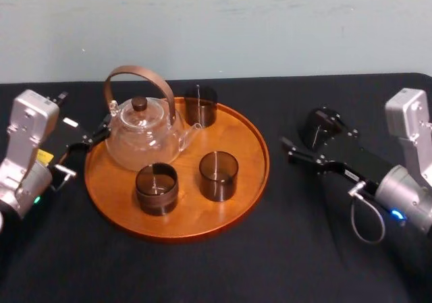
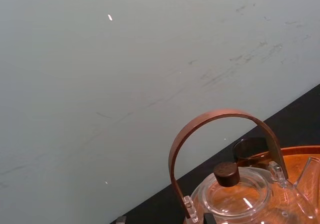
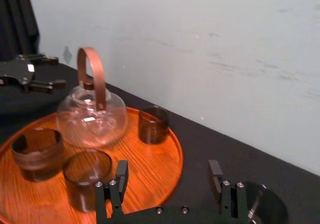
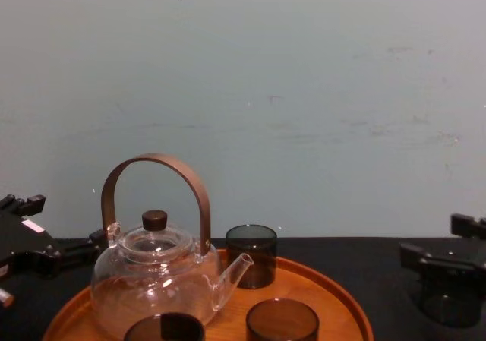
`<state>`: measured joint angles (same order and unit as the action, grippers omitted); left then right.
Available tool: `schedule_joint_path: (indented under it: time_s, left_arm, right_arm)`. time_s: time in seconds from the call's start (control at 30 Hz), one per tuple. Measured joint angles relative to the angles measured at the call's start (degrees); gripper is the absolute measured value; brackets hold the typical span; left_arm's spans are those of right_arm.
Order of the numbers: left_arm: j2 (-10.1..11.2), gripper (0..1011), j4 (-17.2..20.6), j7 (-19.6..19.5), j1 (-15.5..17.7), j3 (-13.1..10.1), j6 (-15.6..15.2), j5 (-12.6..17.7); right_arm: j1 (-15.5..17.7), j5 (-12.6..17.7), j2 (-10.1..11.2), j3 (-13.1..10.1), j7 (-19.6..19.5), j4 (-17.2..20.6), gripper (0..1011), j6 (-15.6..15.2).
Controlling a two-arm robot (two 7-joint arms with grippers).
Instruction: Pick up the glass from the table and place it on the tray.
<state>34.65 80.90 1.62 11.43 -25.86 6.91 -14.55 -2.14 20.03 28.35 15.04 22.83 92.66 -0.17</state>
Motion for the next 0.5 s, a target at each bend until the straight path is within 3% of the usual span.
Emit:
schedule_joint_path:
  time_s: [0.5]
  left_arm:
    - [0.0,1001,0.0,0.0,0.0,0.0,0.0,0.0]
  right_arm:
    - [3.66,0.03,1.06,-3.8,-1.45,-1.05,1002,0.3]
